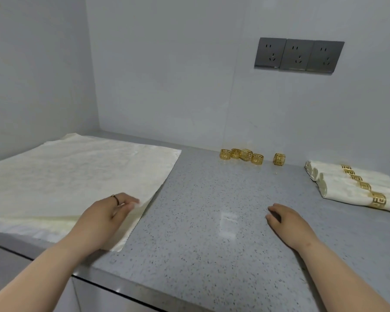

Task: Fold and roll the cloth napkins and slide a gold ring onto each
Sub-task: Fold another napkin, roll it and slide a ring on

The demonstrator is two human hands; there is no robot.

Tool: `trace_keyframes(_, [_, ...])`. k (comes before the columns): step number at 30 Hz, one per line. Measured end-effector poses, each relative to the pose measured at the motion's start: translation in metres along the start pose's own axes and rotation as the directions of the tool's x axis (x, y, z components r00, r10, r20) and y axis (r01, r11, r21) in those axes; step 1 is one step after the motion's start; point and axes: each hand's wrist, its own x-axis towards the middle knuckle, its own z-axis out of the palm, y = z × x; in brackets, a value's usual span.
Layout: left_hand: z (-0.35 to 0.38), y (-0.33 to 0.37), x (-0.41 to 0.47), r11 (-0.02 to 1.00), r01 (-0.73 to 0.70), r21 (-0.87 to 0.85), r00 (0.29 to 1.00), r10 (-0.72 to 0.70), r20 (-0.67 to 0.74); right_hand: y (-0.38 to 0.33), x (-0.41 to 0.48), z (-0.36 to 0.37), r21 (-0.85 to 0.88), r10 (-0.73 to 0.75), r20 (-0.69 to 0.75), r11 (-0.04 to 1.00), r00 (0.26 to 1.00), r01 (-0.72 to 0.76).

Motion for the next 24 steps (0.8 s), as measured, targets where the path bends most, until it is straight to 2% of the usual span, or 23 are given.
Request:
trace_keyframes(5, [0.018, 0.045, 0.012, 0.987, -0.143, 0.072, 0.989, 0.139, 0.046, 0.000, -0.001, 0.001, 0.005, 0.005, -0.007, 1.000, 1.000, -0.005])
trace_keyframes(7, [0.033, 0.058, 0.015, 0.977, -0.186, 0.101, 0.977, 0.174, 0.123, 0.000, -0.001, 0.000, 0.014, 0.014, -0.018, 1.000, 1.000, -0.013])
trace_keyframes(10, [0.059, 0.081, 0.010, 0.969, -0.247, 0.011, 0.940, 0.237, 0.247, 0.000, -0.003, -0.001, 0.037, 0.005, -0.054, 0.999, 0.999, -0.003])
trace_keyframes(14, [0.092, 0.098, -0.002, 0.945, -0.314, -0.091, 0.845, 0.322, 0.428, -0.007, -0.009, -0.004, 0.034, -0.149, -0.116, 0.988, 0.982, 0.154])
trace_keyframes(17, [0.104, 0.097, -0.004, 0.940, -0.321, -0.120, 0.817, 0.339, 0.467, -0.021, -0.014, -0.004, 0.120, -0.272, -0.158, 0.949, 0.949, 0.291])
trace_keyframes(21, [0.102, 0.094, -0.001, 0.946, -0.253, -0.200, 0.816, 0.320, 0.481, -0.041, -0.020, 0.005, 0.283, -0.396, -0.007, 0.880, 0.918, 0.382])
trace_keyframes(24, [0.096, 0.094, -0.002, 0.947, -0.286, -0.148, 0.801, 0.321, 0.505, -0.046, -0.021, 0.011, 0.274, -0.422, 0.111, 0.883, 0.900, 0.381])
